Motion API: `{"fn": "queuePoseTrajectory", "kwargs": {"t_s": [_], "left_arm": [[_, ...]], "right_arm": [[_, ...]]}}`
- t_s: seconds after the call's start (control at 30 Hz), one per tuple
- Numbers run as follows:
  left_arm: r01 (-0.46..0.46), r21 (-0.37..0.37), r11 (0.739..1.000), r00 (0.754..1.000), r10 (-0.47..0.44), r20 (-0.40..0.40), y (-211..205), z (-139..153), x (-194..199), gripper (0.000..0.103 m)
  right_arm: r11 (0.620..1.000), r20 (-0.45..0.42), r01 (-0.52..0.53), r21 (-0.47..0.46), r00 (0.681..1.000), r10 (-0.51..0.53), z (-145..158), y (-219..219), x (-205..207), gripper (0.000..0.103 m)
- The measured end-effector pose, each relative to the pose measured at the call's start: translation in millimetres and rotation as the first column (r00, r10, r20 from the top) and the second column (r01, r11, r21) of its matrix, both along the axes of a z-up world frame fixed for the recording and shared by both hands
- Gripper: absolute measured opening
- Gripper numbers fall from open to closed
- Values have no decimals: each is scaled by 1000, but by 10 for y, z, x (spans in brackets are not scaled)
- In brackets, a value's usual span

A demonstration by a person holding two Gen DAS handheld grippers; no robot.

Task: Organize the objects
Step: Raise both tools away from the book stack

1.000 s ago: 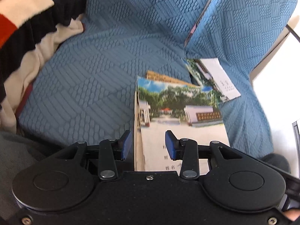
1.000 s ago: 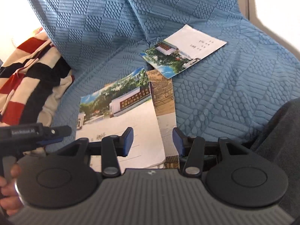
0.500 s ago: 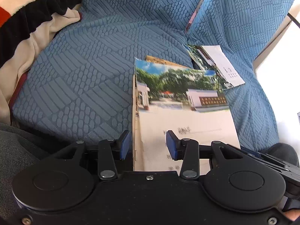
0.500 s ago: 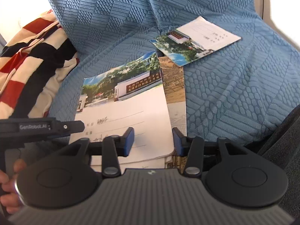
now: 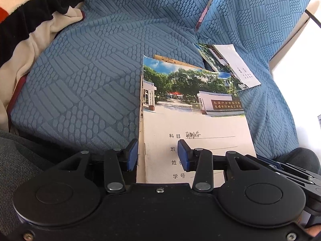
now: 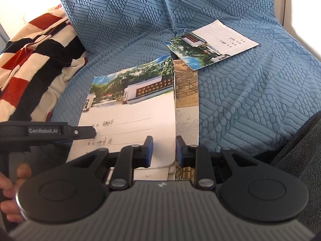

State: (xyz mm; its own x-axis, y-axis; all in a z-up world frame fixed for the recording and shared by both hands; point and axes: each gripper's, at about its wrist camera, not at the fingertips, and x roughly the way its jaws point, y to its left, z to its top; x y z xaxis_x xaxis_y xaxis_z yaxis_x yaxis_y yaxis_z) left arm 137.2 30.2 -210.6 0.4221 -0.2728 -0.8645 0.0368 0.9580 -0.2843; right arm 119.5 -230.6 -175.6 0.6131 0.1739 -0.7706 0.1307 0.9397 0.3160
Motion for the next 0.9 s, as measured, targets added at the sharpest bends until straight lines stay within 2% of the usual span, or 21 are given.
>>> {"fn": "queuePoseTrajectory", "kwargs": {"t_s": [0.13,0.33,0.6,0.9], "left_arm": [[-19,-4,1000,1000,19,21,55,84,-9,38],[-32,2,999,995,32,99,93,387,-44,38],[-24,9,1000,978,21,209,29,903,-198,37],[-28,-19,999,960,32,278,-25,1328,-422,37]], "right_arm": [[999,10,36,35,999,-36,95,-88,-11,28],[999,106,34,10,994,-35,467,-142,-111,28],[999,237,33,-8,971,-30,945,-219,-262,28],[999,273,33,-7,962,-30,1168,-274,-414,28]]}}
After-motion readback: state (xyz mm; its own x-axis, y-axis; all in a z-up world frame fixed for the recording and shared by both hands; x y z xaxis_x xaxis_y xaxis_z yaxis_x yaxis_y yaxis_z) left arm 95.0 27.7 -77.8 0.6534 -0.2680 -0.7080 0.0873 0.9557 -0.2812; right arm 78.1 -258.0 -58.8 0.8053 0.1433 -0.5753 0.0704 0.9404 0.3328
